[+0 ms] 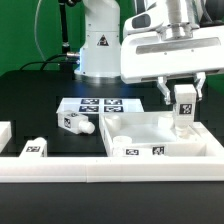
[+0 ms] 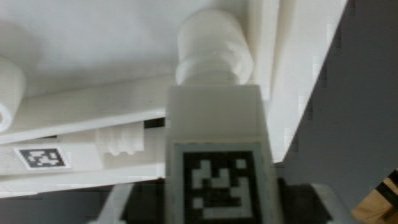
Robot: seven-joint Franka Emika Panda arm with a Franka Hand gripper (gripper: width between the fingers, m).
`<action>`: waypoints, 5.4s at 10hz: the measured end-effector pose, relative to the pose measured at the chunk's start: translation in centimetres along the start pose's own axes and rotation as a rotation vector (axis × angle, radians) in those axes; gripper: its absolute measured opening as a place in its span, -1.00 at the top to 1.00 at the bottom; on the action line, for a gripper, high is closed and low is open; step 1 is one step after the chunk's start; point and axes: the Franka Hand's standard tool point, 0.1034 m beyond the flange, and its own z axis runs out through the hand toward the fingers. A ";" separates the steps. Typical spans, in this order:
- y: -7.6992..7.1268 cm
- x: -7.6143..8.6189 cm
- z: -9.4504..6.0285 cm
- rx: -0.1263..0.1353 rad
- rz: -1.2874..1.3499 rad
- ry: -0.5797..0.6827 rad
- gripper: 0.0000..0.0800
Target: Assemble one leg
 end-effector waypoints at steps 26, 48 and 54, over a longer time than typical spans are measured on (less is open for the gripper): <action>1.2 2.5 0.2 0.057 0.120 -0.377 -0.62; 0.6 0.7 0.3 -0.129 0.358 -0.537 0.28; -0.4 0.8 0.5 -0.182 0.877 -0.435 0.28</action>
Offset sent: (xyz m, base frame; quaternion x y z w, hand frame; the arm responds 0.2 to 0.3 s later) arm 0.0151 -0.0008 -0.0063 -0.0247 0.0148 -0.0206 0.9994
